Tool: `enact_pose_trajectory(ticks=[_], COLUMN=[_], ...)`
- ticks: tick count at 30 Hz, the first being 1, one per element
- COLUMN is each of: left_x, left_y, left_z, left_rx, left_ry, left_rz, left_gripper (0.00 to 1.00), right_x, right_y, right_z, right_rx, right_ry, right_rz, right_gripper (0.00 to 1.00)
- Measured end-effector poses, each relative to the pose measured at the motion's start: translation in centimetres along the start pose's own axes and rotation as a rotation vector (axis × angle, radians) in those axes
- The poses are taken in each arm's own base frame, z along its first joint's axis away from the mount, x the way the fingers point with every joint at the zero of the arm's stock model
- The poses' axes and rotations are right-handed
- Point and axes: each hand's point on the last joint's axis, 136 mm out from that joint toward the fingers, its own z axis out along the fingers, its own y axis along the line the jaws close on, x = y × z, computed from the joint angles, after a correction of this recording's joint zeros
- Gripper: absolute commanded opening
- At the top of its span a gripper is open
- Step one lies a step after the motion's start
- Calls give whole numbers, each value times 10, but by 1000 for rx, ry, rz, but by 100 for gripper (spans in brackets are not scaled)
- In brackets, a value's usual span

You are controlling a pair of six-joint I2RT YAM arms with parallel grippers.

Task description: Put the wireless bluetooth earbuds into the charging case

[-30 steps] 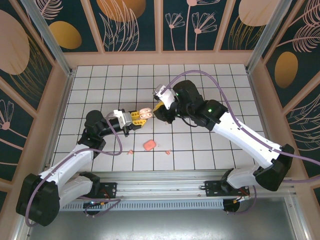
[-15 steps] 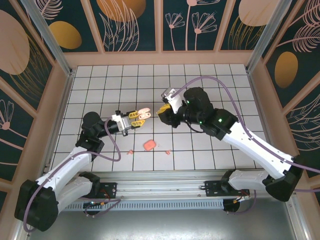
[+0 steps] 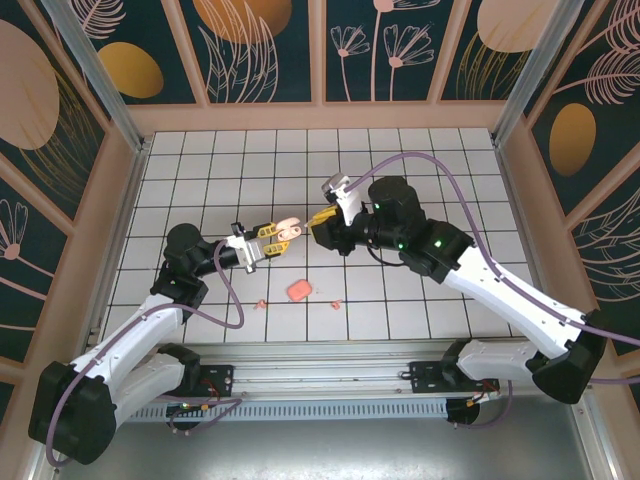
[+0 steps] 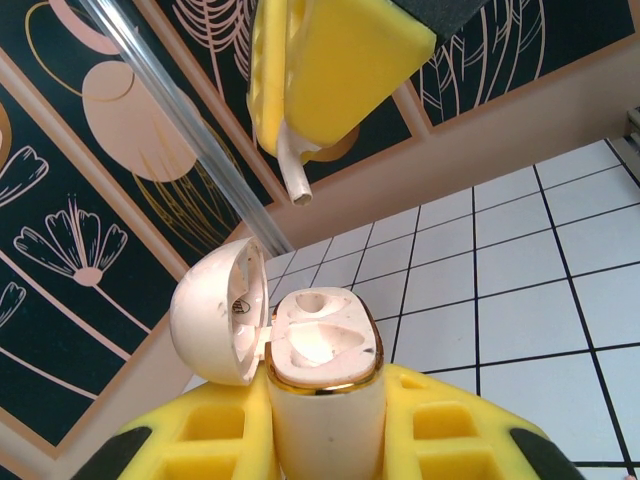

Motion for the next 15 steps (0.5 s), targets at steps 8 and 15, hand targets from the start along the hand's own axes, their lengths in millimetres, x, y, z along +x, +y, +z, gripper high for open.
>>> enact_pose_trajectory(ticks=[8,15], left_x=[0,0], left_y=[0,0], left_z=[0,0], left_rx=[-3,-5], left_ry=[-1,-1], left_rz=[-17,-31], left_gripper=[15,15], right_x=[11,13], right_y=[1,1], right_z=[16,21], right_rx=[-15,-12], right_ry=[43,49], right_rz=[14,19], right_gripper=[24,24])
